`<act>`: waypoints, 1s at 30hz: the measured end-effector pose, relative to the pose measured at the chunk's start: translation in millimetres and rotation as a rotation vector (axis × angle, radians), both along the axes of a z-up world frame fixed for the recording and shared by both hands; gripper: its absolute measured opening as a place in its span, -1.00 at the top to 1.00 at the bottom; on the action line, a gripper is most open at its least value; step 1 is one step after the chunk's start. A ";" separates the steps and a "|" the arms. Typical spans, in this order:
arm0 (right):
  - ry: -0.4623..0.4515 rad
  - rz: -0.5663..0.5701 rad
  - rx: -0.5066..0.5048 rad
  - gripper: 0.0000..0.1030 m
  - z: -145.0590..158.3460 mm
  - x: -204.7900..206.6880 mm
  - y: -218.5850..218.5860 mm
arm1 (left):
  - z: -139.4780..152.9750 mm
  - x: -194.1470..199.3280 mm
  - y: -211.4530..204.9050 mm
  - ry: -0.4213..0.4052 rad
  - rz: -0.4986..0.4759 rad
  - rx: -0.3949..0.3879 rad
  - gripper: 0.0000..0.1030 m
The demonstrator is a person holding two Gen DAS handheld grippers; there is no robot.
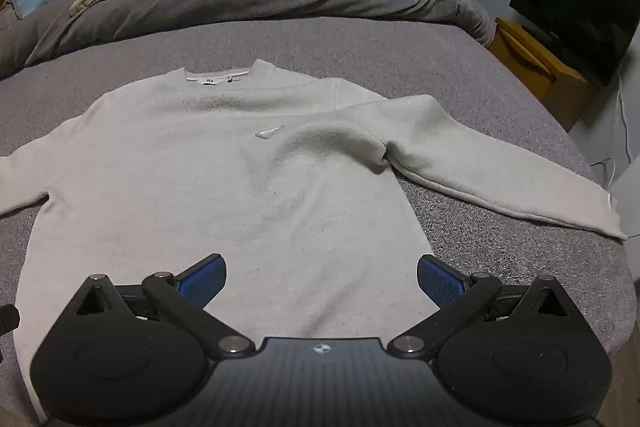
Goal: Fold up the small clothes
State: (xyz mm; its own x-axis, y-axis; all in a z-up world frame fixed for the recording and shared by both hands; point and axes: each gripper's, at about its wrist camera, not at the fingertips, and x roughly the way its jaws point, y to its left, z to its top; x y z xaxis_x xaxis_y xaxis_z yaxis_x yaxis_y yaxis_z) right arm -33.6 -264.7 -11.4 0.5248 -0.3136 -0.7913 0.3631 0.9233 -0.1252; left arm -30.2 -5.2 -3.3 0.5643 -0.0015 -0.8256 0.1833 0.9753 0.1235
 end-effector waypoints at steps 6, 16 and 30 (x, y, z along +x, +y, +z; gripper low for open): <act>-0.003 -0.002 0.008 -1.00 -3.2 -0.5 -0.8 | 1.4 27.9 6.0 0.062 0.044 -0.028 -1.00; 0.004 -0.006 0.020 -1.00 -4.6 -1.9 -4.4 | -0.1 28.4 6.5 0.065 0.041 -0.030 -1.00; 0.014 -0.006 0.026 -1.00 -4.3 -0.7 -1.1 | -0.3 29.1 4.2 0.065 0.040 -0.029 -1.00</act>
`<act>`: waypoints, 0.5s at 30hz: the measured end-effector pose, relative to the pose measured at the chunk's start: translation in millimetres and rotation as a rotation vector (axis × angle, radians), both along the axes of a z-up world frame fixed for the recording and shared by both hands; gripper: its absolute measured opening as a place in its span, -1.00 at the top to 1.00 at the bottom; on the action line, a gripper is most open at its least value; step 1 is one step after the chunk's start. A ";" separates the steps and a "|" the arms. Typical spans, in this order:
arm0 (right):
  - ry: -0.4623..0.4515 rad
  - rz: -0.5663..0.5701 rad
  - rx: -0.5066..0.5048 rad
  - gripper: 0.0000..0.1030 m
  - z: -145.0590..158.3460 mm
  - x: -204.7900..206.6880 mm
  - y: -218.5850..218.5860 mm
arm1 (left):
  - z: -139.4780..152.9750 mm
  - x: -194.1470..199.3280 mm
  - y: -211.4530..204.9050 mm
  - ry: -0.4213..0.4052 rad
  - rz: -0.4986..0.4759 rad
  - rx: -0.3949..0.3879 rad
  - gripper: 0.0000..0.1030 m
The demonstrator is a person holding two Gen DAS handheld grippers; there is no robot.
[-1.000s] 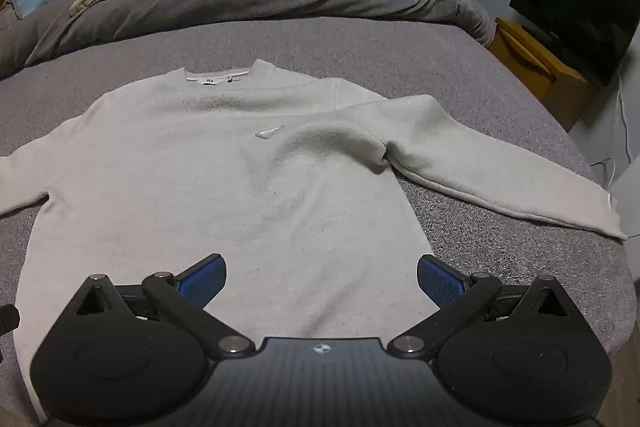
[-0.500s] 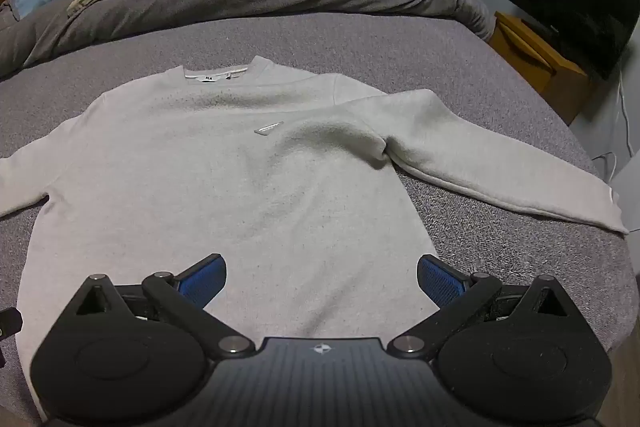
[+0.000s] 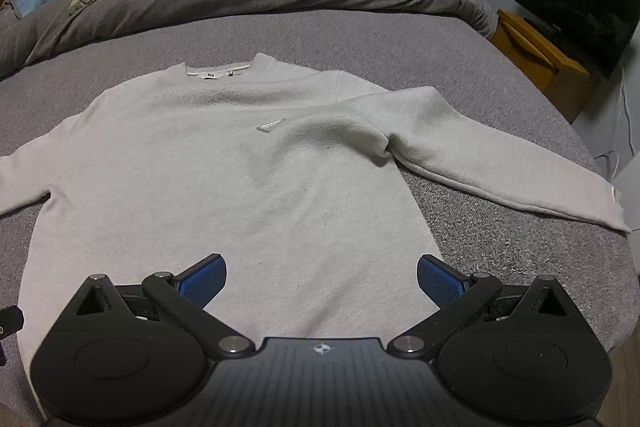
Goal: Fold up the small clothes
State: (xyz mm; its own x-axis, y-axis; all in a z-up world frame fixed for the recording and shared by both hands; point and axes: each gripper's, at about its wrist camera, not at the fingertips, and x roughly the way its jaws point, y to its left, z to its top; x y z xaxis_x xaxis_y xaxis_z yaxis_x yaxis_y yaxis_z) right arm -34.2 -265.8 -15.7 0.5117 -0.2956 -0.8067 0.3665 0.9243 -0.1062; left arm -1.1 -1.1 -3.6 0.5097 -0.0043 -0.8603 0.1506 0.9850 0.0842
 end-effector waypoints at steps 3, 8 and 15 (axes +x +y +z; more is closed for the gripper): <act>0.001 0.001 0.002 -1.00 0.0 0.4 -0.1 | -0.4 -0.2 0.5 0.001 0.000 0.000 -1.00; 0.002 0.001 0.001 -1.00 0.1 0.8 -0.3 | 0.3 0.0 1.2 0.003 0.000 -0.002 -1.00; 0.002 0.002 0.002 -1.00 -0.6 0.3 -0.9 | 0.2 0.2 1.7 0.003 0.000 -0.003 -1.00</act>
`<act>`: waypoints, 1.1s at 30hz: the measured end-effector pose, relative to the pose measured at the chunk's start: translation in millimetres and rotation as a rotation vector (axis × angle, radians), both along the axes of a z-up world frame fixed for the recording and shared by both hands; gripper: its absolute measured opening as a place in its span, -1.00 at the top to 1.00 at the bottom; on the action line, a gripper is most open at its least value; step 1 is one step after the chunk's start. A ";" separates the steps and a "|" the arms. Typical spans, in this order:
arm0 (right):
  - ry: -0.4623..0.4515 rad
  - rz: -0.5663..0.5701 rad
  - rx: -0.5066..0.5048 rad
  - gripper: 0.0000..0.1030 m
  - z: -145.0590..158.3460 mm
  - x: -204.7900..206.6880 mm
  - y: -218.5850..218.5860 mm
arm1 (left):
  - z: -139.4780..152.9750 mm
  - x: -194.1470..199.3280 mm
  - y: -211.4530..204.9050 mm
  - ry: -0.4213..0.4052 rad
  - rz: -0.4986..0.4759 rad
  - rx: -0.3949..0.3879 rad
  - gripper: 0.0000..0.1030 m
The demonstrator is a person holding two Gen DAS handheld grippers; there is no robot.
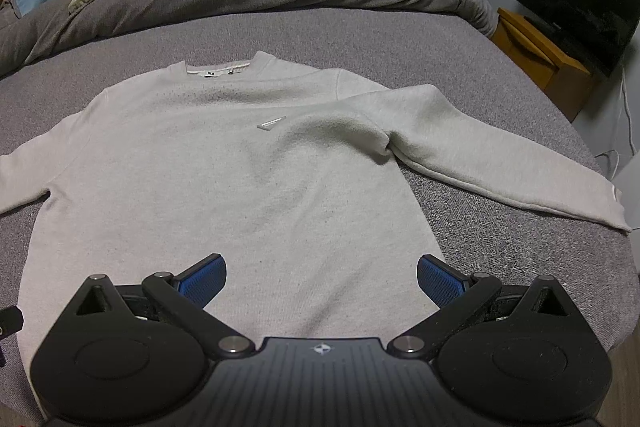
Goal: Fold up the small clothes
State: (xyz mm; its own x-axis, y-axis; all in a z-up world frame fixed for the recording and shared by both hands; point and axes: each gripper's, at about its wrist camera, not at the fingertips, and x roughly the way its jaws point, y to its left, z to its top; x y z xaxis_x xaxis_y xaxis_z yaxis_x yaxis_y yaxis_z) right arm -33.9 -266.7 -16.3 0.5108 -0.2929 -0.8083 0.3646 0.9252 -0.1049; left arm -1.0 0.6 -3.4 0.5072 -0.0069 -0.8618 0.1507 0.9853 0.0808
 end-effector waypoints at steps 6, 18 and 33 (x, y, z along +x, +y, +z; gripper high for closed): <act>0.001 -0.001 0.000 -1.00 0.3 0.2 0.6 | -1.1 -0.9 0.0 -0.001 -0.002 0.001 -1.00; 0.005 -0.005 0.006 -0.99 -1.4 0.1 -0.6 | -1.5 -0.8 0.0 0.003 0.000 0.001 -1.00; 0.003 -0.004 0.026 -1.00 -2.8 0.7 -3.5 | -1.7 0.6 1.4 -0.002 0.010 0.001 -1.00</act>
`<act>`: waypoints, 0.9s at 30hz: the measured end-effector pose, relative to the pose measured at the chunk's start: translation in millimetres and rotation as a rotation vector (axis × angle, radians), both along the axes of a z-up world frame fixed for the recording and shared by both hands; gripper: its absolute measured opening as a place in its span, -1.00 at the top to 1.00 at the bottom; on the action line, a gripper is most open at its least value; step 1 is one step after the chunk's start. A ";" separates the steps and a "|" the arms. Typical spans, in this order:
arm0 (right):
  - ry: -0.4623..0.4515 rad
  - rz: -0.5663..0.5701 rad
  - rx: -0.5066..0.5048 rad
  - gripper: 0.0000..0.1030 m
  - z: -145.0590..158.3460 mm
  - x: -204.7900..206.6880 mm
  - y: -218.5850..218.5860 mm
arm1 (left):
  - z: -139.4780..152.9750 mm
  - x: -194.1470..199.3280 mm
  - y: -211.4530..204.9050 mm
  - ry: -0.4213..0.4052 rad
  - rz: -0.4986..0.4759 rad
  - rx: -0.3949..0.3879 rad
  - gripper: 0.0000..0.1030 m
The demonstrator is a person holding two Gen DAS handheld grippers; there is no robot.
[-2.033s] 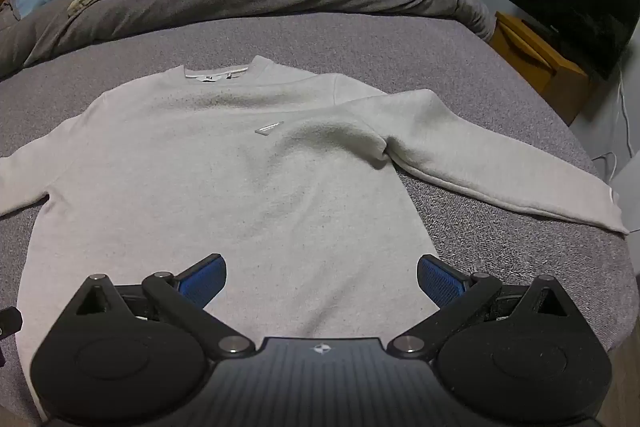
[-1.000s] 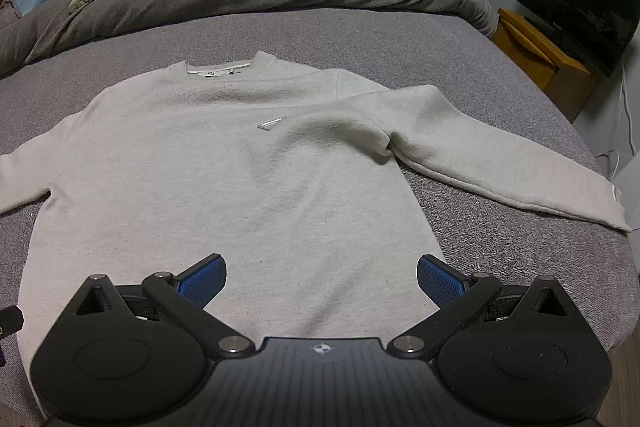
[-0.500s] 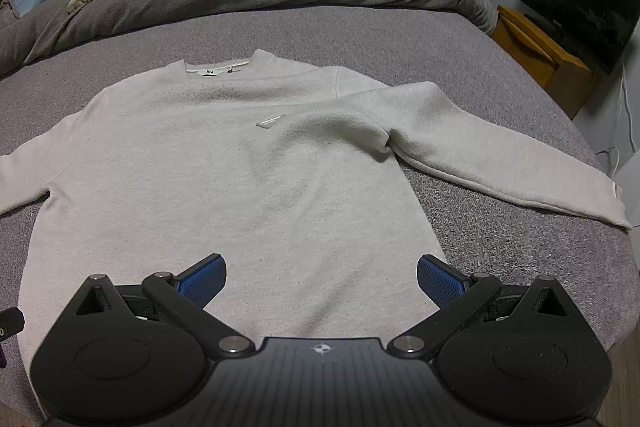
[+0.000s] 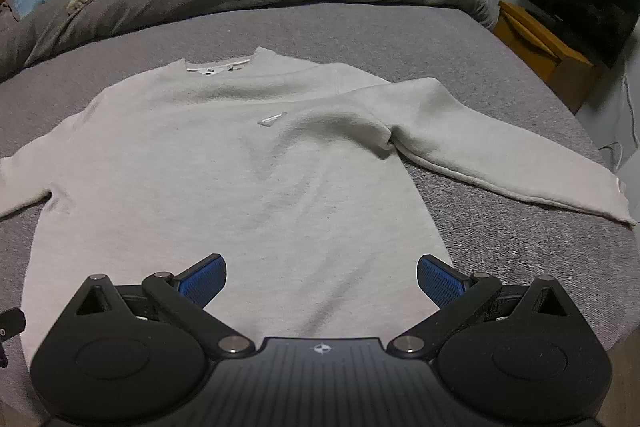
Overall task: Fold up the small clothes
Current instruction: 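Grasp the sweatshirt sleeve cuff with the right gripper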
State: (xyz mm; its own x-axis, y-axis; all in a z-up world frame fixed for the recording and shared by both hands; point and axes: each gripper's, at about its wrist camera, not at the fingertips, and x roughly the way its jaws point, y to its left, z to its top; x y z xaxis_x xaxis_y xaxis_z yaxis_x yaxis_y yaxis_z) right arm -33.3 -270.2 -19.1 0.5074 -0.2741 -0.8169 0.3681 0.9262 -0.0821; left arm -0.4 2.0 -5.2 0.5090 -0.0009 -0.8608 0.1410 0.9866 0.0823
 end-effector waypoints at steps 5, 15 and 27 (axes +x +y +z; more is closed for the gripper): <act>-0.019 0.009 -0.031 -1.00 2.1 0.6 1.7 | 0.3 1.5 0.9 -0.034 0.013 0.001 -1.00; -0.227 0.008 0.016 -0.99 4.8 6.9 -36.0 | -4.4 19.1 14.8 -0.164 -0.028 -0.136 -1.00; -0.254 -0.356 0.049 -0.70 -6.1 20.3 -229.4 | -54.3 52.0 -8.0 -0.219 -0.173 0.009 -1.00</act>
